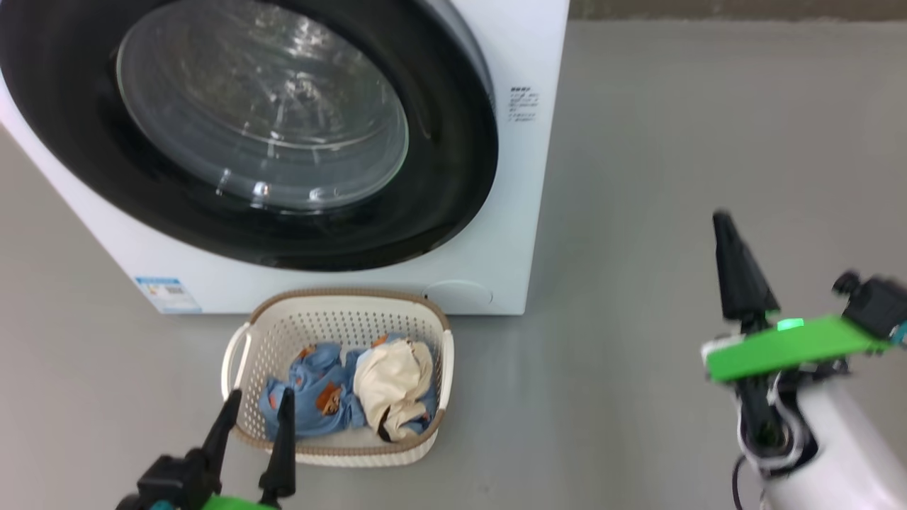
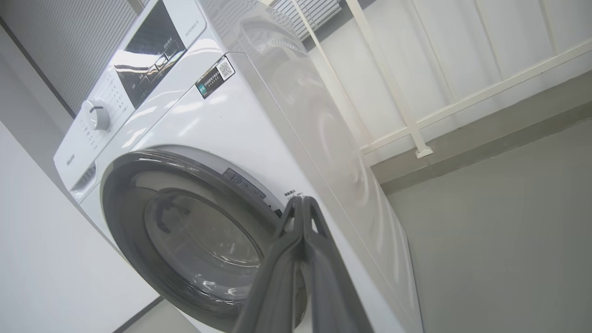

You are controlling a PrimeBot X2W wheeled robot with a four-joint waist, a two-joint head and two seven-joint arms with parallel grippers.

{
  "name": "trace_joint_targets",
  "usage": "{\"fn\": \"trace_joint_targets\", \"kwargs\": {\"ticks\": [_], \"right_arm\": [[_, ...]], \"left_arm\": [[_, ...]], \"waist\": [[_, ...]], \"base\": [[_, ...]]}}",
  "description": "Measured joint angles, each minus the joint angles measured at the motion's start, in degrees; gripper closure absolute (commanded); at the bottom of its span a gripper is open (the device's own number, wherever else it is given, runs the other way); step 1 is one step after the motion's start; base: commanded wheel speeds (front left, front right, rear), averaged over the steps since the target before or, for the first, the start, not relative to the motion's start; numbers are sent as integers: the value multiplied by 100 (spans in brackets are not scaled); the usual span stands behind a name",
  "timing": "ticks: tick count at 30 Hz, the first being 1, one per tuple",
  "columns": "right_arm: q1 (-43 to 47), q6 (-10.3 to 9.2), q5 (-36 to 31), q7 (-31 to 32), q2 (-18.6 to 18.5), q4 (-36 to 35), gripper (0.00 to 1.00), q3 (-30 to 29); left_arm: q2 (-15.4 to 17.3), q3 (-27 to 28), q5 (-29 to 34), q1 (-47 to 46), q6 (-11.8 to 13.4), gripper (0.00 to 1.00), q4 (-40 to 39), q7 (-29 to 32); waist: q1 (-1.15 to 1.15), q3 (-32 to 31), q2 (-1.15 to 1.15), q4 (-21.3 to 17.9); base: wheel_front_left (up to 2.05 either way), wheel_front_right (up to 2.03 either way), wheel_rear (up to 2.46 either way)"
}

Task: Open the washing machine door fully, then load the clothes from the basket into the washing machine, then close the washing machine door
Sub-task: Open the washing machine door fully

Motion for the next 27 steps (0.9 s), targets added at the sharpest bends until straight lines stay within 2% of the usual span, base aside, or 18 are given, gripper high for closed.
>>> {"fn": "trace_joint_targets", "kwargs": {"ticks": [5,8,11,13,16,18,27], "right_arm": [[-656,0,1444,-1,-315,57,100,255],[-1068,0,2615,23,-614,43,100,572],[-1433,0,3589,374,-987,-110,100,781],[-1660,0,4016,653,-1239,-140,100,805],[-1931,0,4497,1156,-1484,-143,100,814],[-2162,0,4901,1791,-1571,-93,100,779],[-2971,0,5332,3207,-1602,345,100,325]], "left_arm": [[-52,-143,-100,-281,0,0,-30,0],[-109,-214,-151,-404,0,0,-44,0],[-146,-270,-157,-483,0,0,-48,-7],[-164,-323,-199,-566,0,0,-52,-7],[-180,-370,-229,-688,0,0,-60,-8],[-181,-412,-249,-778,0,0,-62,-8],[-201,-637,-368,-1124,0,0,-90,-8]], "waist": [[0,217,0,135],[0,341,0,265],[0,481,0,402],[0,582,0,495],[0,737,0,626],[0,904,0,739],[1,1425,0,984]], "base": [[0,0,0],[0,0,0],[0,0,0],[0,0,0],[0,0,0],[0,0,0],[0,0,0]]}}
